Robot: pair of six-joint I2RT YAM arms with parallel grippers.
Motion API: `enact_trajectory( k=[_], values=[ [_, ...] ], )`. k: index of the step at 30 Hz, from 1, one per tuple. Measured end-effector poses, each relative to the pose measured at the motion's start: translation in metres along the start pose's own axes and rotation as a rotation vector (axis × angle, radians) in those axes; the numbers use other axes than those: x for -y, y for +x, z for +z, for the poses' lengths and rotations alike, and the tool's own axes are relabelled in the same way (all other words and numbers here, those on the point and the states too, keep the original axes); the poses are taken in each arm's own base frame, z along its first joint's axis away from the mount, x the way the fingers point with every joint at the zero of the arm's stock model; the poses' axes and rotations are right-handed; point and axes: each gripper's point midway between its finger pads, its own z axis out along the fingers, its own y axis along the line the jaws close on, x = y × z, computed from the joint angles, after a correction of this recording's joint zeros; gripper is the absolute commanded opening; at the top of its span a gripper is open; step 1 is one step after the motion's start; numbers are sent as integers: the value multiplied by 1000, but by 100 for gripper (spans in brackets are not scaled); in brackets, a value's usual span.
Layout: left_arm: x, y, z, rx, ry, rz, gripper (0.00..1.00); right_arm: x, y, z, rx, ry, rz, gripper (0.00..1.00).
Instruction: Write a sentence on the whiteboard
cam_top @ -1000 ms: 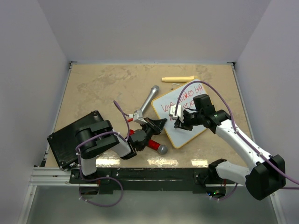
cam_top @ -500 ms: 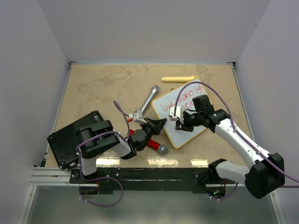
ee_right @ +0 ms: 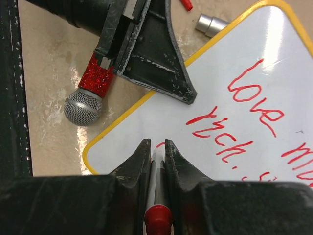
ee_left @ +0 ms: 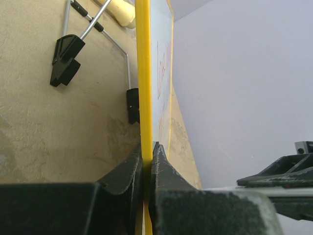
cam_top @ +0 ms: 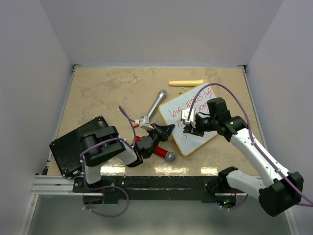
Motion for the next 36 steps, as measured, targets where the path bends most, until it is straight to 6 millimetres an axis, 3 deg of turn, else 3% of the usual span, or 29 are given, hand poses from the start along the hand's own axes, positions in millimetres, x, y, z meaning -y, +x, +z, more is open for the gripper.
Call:
enact_trajectory(
  k=[11, 36],
  values=[
    [-1, 0, -1, -1, 0, 0, 0, 31, 8, -21, 10, 126, 66, 0],
    [-6, 0, -8, -10, -1, -1, 0, 27, 10, -16, 25, 93, 76, 0]
  ],
)
